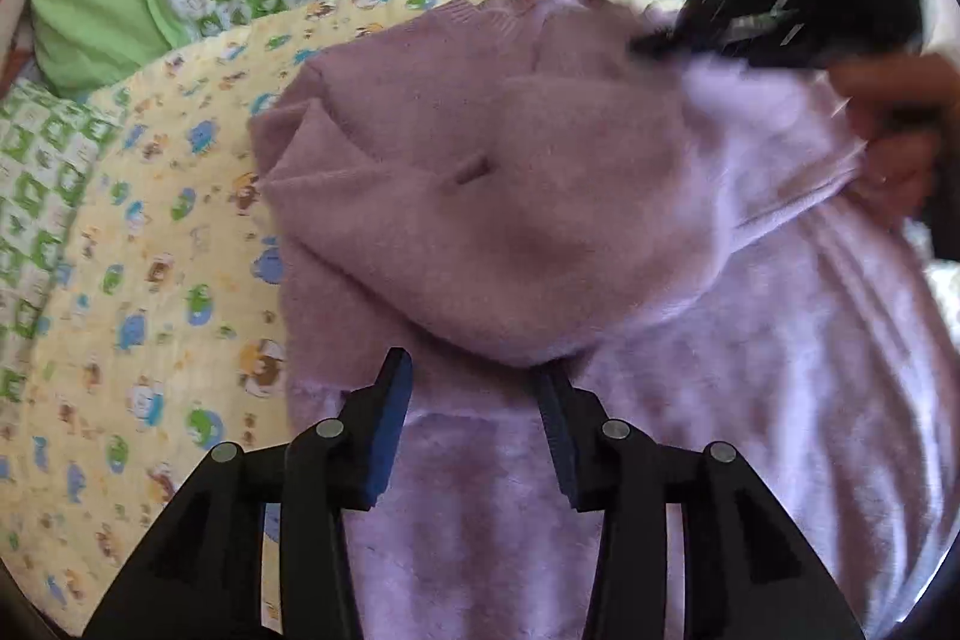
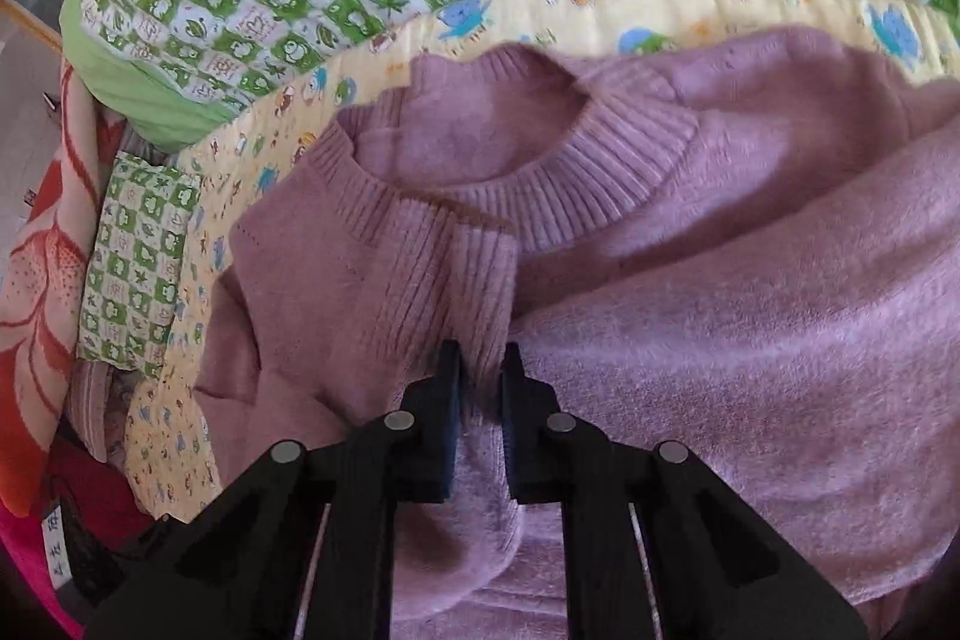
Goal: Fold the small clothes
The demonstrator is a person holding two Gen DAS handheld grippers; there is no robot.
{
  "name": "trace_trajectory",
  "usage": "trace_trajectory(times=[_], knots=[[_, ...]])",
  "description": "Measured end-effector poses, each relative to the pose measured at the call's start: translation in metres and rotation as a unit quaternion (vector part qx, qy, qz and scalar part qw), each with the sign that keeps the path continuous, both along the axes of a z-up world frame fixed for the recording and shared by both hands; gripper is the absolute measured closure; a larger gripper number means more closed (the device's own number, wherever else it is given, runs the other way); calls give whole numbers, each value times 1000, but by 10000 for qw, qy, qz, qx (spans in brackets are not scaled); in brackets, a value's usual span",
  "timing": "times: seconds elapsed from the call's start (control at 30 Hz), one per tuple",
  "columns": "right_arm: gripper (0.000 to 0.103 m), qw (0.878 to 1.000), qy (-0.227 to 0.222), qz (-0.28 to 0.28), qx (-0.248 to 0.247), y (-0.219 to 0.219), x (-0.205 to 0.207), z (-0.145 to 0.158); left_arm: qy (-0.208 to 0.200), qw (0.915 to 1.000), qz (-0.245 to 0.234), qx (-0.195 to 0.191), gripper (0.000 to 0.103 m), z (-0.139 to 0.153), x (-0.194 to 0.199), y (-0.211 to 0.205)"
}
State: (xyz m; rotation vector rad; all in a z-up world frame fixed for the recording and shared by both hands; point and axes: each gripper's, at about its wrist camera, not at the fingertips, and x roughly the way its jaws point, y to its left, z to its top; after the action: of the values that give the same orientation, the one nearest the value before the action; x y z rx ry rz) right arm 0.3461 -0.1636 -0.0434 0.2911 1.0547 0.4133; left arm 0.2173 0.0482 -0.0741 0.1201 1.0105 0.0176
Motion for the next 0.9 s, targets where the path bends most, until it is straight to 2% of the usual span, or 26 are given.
trace_trajectory(times=[0.07, 0.13, 0.2, 0.27, 0.33, 0.43, 0.5, 0.6, 0.7, 0.8, 0.9], knots=[[95, 9990, -311, -8, 306, -7, -10, 27, -17, 9997, 227, 122, 61, -2, 2, 4], [95, 9952, -766, -200, 570, -25, -26, 66, -129, 9972, 686, 266, 69, 1, 7, 16], [95, 9850, -1332, -534, 956, -59, -51, 104, -229, 9936, 1106, 91, 69, 6, 11, 32], [95, 9758, -1629, -1053, 1015, -94, -72, 118, -318, 9878, 1523, 53, 69, 8, 10, 45], [95, 9703, -1632, -1632, 720, -128, -85, 108, -245, 9835, 1789, 52, 72, 4, 12, 56], [95, 9710, -1001, -2085, 611, -162, -84, 60, -32, 9803, 1972, -104, 73, -5, 9, 68], [95, 9725, -630, -2195, 454, -169, -85, 29, 46, 9787, 2049, -140, 74, -8, 6, 72], [95, 9727, -434, -2255, 332, -170, -88, 6, -17, 9793, 1988, -378, 75, -1, 2, 72], [95, 9718, -492, -2277, 369, -169, -89, 9, -210, 9862, 1486, -702, 72, 12, -1, 55], [95, 9740, -635, -2154, 302, -164, -87, 22, -215, 9956, 898, -178, 70, 12, 4, 24], [95, 9754, -679, -2068, 343, -160, -85, 27, -143, 9984, 513, 172, 63, 4, 10, 5]])
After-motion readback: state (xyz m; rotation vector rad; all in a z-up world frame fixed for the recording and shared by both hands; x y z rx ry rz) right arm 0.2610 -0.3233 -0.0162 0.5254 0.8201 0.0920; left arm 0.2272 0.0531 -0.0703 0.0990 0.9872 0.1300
